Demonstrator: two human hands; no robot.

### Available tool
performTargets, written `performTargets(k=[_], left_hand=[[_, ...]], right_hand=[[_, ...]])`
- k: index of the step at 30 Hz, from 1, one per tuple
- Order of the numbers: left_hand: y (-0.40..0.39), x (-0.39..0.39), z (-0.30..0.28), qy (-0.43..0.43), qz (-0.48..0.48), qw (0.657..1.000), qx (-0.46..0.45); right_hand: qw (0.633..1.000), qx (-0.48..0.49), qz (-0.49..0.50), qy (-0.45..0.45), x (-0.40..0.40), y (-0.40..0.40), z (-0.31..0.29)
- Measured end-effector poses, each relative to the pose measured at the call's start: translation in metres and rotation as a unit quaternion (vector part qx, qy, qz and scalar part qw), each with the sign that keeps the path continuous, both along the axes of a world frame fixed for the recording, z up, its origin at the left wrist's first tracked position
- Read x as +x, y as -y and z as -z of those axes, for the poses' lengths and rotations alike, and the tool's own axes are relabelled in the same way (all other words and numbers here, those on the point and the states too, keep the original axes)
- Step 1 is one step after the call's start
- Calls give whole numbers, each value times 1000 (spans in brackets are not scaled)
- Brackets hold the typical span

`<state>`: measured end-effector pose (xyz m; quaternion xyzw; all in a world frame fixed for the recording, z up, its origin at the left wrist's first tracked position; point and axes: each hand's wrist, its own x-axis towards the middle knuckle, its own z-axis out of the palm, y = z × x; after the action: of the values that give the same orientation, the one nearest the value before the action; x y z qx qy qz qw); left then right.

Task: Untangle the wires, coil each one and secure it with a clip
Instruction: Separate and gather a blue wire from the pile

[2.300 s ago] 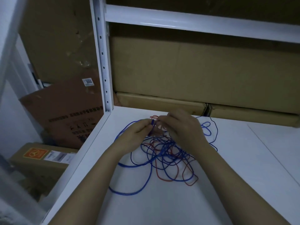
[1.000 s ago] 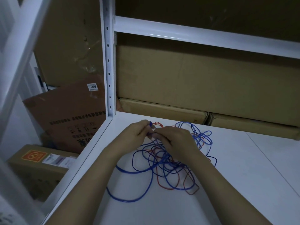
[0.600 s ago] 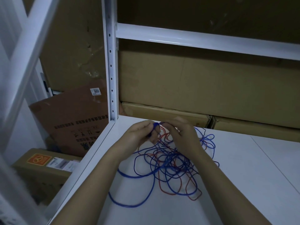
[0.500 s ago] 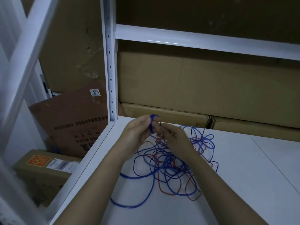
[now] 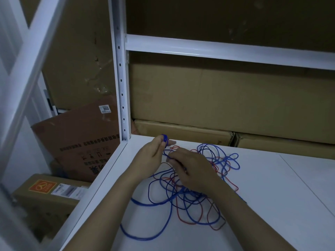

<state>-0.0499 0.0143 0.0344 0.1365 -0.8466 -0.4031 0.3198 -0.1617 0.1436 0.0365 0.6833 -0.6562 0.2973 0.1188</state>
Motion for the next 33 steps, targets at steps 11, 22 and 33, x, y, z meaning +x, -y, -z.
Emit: performTargets(k=[11,22,33], left_hand=[[-24,5,-12,-75,172,949,252],[-30,8,-22,-53,92,980,170],[-26,19,-30,42,118,958,259]], right_hand=[[961,-3,-6,277,-10,1,-22],[934,-54,2,353,12,9,-15],[904,13,-48,424,16,0,-22]])
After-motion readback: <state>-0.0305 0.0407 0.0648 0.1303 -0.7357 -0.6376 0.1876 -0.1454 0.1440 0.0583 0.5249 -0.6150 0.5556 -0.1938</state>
